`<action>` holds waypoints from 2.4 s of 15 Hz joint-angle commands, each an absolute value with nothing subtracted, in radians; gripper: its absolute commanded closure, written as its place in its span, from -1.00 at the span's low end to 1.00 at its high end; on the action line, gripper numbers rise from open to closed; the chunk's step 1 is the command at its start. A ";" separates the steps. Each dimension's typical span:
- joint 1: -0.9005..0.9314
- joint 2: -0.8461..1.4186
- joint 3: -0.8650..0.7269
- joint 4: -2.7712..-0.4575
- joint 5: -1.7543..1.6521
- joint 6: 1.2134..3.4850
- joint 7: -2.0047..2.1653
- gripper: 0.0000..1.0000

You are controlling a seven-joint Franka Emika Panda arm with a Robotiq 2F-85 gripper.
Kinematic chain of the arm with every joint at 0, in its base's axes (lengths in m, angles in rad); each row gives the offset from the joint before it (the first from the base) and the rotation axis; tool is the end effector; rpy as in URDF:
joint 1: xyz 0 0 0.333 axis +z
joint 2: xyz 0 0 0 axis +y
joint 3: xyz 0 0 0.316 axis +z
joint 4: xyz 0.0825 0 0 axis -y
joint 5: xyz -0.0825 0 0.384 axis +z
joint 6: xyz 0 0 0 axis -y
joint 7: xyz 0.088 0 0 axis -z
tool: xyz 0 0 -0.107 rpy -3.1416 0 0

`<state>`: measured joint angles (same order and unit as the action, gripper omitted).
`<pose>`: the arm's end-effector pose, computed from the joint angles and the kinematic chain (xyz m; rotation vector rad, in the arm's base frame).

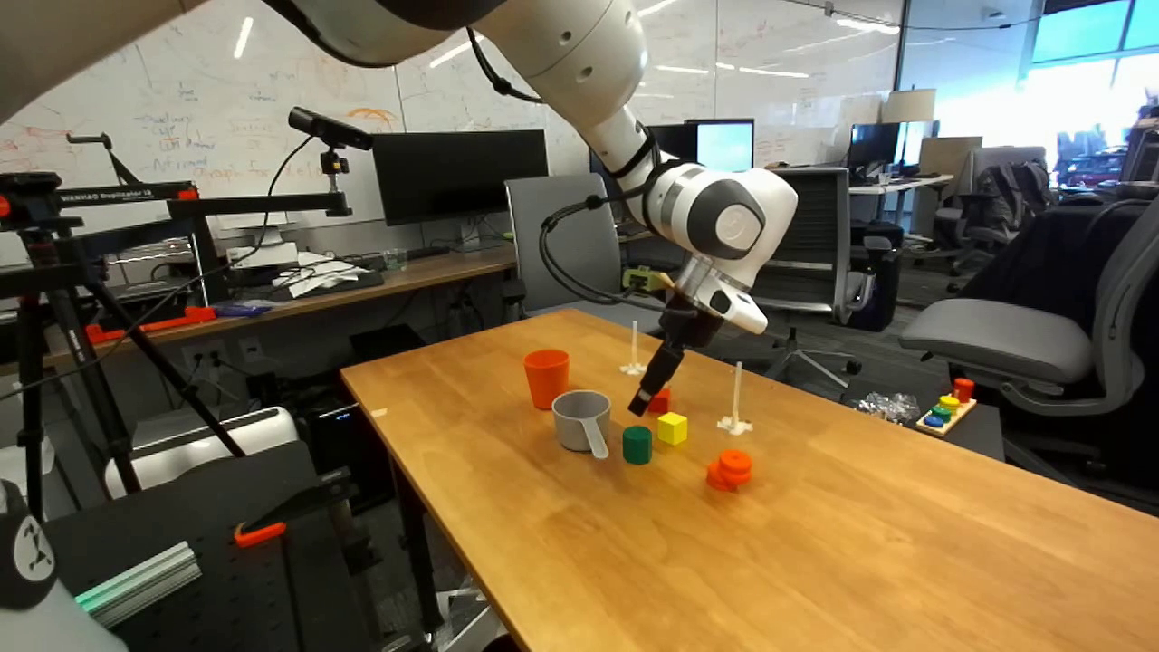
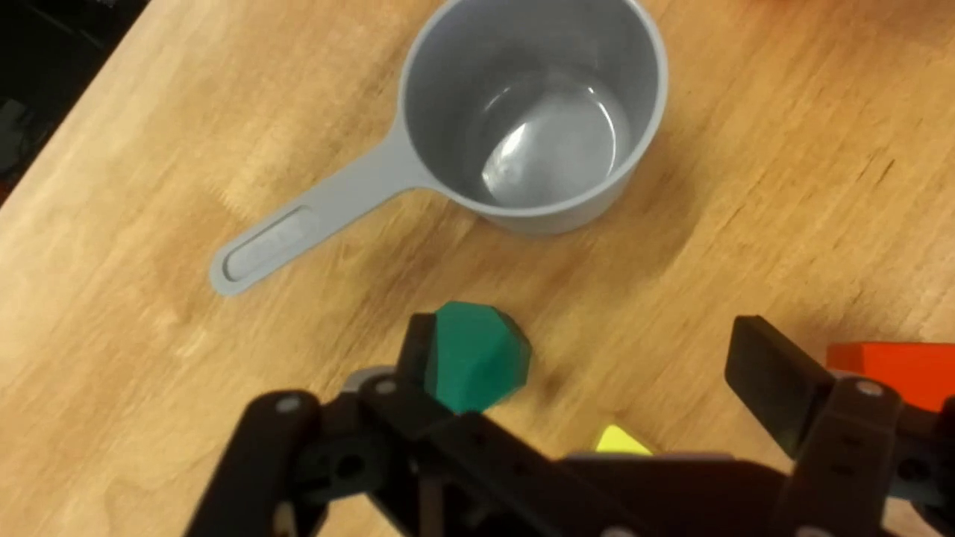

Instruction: Put the blocks inside the small white pot

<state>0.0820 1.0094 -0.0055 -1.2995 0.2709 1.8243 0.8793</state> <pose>0.6773 0.0745 0.1005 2.6942 -1.3596 -0.8279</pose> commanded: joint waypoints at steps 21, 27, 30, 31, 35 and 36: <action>0.020 1.001 -0.018 -1.403 0.346 1.830 0.890 -0.45; -0.009 0.991 -0.021 -1.419 0.349 1.853 0.870 0.51; -0.017 0.966 -0.016 -1.434 0.357 1.874 0.861 0.57; -0.024 0.948 -0.008 -1.446 0.370 1.882 0.851 0.57; 0.000 0.825 0.007 -1.518 0.389 1.933 0.829 0.57; 0.011 0.788 0.013 -1.538 0.391 1.944 0.827 0.57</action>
<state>-0.0108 0.9300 -0.0022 -1.4231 0.3604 1.8972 0.8548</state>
